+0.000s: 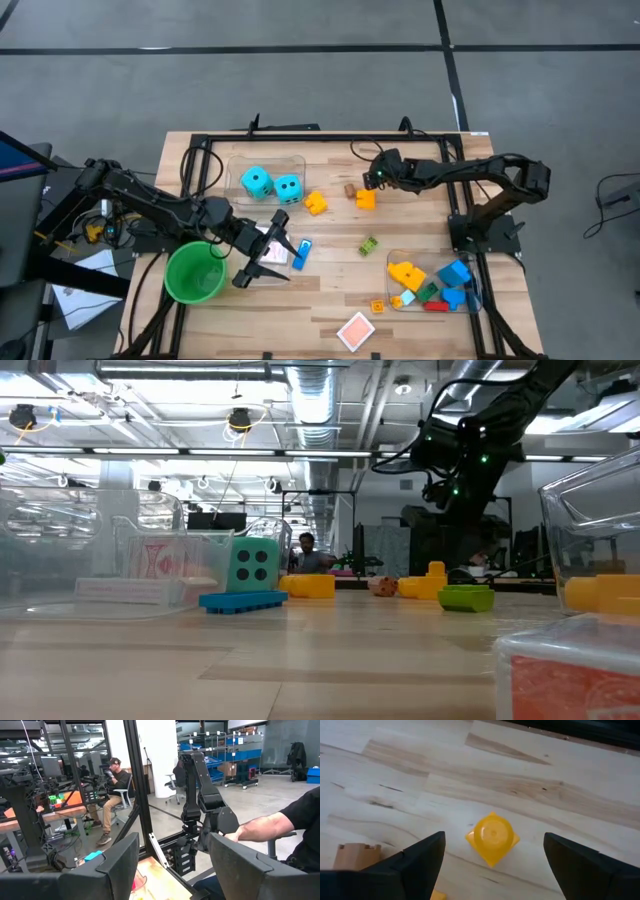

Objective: Pick & Place Toys
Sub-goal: Put the yellow game piece into the bottom right transparent bin

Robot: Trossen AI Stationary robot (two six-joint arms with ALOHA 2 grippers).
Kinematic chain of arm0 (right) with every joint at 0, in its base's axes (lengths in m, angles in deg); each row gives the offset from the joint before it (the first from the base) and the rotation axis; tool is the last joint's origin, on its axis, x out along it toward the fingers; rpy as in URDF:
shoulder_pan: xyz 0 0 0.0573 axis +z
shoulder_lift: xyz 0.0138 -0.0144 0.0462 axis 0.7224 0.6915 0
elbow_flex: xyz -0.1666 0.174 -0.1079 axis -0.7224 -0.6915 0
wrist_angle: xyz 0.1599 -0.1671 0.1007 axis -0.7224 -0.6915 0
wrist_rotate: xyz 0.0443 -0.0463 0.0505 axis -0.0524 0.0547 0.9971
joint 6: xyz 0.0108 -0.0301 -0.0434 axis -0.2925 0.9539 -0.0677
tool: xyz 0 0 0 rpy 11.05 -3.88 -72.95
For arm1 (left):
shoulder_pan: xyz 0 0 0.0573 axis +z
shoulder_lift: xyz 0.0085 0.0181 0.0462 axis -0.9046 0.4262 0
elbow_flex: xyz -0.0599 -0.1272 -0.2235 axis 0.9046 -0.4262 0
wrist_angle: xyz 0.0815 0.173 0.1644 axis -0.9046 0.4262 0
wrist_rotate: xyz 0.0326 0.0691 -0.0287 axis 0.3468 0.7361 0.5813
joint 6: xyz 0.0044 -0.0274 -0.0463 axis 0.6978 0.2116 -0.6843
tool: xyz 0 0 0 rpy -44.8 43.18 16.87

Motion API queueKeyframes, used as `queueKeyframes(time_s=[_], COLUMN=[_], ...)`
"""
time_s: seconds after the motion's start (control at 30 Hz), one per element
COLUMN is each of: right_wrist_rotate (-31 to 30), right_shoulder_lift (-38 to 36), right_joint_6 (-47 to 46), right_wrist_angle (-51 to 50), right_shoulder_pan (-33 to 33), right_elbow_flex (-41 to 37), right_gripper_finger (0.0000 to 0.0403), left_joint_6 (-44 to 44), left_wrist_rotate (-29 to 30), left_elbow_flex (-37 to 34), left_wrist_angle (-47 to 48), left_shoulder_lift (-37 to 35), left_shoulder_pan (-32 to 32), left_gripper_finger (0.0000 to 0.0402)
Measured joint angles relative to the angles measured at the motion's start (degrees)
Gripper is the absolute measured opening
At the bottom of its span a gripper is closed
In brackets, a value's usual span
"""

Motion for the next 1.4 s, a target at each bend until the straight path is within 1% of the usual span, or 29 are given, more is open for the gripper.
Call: queueKeyframes(time_s=[0.2,0.3,0.57,0.67,0.87,0.93,1.03,1.4], right_wrist_rotate=[0.11,-0.16,-0.78,-0.93,-0.67,-0.52,-0.40,-0.72], right_shoulder_lift=[4.27,6.84,10.83,11.54,11.34,11.29,11.27,11.11], right_joint_6=[0.74,1.84,3.06,3.22,4.66,5.17,5.31,6.21], right_wrist_angle=[0.99,3.03,6.65,7.41,7.65,7.74,7.78,7.52], right_shoulder_pan=[-0.15,-0.42,-1.22,-1.17,-0.55,-0.26,-0.26,2.36], right_elbow_flex=[0.02,0.02,0.02,0.11,0.11,0.08,0.08,0.03], right_gripper_finger=[0.0303,0.0294,0.0258,0.0230,0.0148,0.0128,0.0120,0.0122], left_joint_6=[0.00,0.00,0.00,0.00,0.00,0.00,0.00,0.00], left_wrist_rotate=[0.00,0.00,-0.01,0.00,0.00,0.00,0.00,-0.01], left_elbow_flex=[0.00,0.00,0.00,0.00,0.00,0.00,0.00,0.00], left_wrist_angle=[0.00,0.00,0.09,0.09,0.11,0.11,0.13,0.26], left_shoulder_lift=[0.00,0.00,0.00,0.00,0.00,0.00,0.00,0.00], left_shoulder_pan=[0.00,0.00,0.00,0.00,0.00,0.00,0.00,0.00], left_gripper_finger=[0.0231,0.0231,0.0231,0.0231,0.0231,0.0231,0.0231,0.0231])
